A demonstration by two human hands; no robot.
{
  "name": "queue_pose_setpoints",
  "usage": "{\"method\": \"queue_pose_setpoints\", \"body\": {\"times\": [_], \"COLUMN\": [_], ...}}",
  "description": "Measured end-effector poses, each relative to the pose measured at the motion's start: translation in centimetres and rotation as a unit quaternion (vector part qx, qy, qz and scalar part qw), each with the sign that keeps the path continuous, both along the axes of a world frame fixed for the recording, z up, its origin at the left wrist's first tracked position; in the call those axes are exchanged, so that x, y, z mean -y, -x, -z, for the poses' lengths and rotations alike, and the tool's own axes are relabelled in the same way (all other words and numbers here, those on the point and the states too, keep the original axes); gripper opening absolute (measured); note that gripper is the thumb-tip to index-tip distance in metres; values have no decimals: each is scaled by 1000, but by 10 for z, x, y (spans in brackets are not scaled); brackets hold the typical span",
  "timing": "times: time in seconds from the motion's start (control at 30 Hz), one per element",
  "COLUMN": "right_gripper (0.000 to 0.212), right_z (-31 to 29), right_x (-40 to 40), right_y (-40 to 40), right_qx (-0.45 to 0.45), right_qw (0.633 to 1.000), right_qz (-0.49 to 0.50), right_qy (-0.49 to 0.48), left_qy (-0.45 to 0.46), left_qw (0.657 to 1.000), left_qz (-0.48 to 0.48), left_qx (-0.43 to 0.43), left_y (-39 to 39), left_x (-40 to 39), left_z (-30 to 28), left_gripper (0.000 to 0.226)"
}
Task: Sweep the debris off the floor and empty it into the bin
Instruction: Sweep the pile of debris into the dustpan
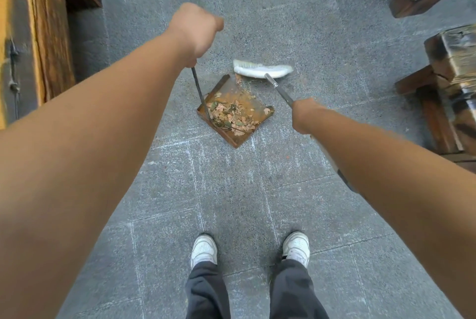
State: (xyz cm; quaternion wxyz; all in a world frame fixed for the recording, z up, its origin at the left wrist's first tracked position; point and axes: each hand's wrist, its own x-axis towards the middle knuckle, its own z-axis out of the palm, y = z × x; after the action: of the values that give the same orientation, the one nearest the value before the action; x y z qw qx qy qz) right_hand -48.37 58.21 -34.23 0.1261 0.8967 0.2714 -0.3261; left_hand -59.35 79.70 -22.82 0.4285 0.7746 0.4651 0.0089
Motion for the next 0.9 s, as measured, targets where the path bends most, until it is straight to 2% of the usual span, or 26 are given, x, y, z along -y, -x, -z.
{"method": "queue_pose_setpoints", "body": {"times": [0.07, 0.13, 0.4, 0.53, 0.63, 0.73, 0.9], "right_gripper": [41, 42, 59, 66, 69, 66, 58], "right_z": [5, 5, -31, -57, -74, -82, -79], "right_x": [11, 32, 104, 122, 130, 128, 115], "right_y": [9, 23, 56, 54, 51, 39, 19], "right_qx": [-8, -26, -77, -90, -70, -72, -59], "right_qw": [1000, 999, 989, 990, 993, 996, 998], "right_qz": [-3, -17, -103, -94, -87, -52, 11], "right_qy": [4, 13, 66, 49, 41, 16, -3], "left_qy": [18, 39, 53, 17, 10, -4, -63], "left_qw": [1000, 999, 998, 999, 992, 988, 995], "left_qz": [-11, -12, -10, -32, -70, -73, -30], "left_qx": [5, 8, 19, 41, 101, 135, 75], "left_y": [0, 2, -6, 10, 45, 75, 68], "left_x": [-3, -6, 18, 29, 36, 44, 38], "left_z": [0, -2, -11, -15, -11, 1, 3], "left_gripper": [11, 20, 21, 19, 16, 24, 42]}}
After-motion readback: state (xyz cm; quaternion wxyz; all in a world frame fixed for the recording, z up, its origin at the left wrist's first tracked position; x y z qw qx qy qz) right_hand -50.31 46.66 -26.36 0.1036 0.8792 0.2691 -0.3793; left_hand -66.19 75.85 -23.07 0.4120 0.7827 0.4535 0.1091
